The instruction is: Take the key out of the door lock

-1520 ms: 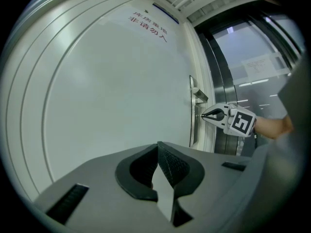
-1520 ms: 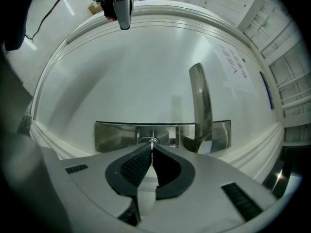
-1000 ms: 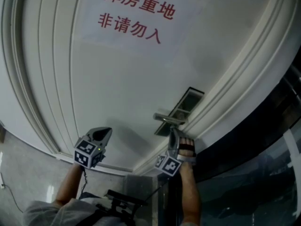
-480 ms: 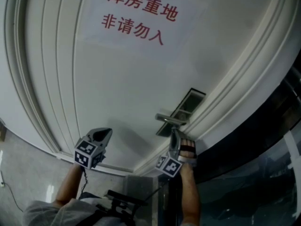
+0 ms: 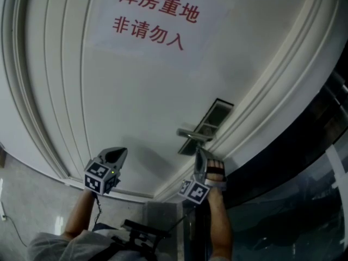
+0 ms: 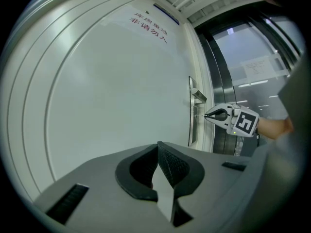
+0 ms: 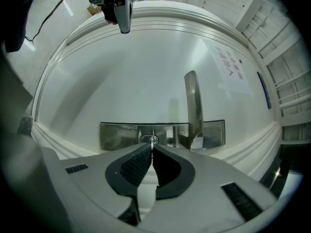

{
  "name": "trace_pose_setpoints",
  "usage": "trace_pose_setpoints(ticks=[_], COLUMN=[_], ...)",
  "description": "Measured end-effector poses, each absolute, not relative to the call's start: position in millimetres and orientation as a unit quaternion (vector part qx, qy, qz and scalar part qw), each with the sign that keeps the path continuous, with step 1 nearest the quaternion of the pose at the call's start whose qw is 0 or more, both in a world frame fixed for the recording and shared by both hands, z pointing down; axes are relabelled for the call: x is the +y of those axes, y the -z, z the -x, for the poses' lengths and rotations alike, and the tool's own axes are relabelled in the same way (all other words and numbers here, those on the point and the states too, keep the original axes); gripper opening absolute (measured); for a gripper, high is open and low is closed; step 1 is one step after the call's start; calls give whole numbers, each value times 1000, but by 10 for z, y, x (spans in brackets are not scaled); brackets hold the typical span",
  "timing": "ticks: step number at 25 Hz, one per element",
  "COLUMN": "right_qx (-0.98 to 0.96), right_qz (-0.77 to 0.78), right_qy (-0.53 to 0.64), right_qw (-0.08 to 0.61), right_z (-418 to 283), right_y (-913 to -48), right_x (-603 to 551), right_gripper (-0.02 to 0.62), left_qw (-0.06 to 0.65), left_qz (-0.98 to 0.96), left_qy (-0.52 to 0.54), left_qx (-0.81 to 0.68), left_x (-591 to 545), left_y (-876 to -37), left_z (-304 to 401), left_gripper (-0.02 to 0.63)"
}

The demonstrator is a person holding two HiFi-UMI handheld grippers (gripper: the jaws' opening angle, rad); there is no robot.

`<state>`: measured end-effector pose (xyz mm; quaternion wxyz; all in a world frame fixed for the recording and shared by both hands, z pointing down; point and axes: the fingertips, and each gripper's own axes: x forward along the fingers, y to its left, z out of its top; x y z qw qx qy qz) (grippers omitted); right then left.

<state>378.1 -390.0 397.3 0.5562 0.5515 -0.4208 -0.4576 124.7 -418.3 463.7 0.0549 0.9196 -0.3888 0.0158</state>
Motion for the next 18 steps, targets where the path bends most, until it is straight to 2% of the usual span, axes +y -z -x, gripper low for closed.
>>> trace_pose_setpoints(ticks=[18], right_qx=[-427], right_qz=[-557], right_qy=[449], right_qw=[553], right_z=[-3757], right_y=[-3974], right_x=[-3791], right_gripper=[20], left_qw=[52], left_qz=[-923], left_qy=[-21], left_qx=[-381], left_x=[-4108], left_y=[-4649], left_z=[-1228], left_gripper=[5])
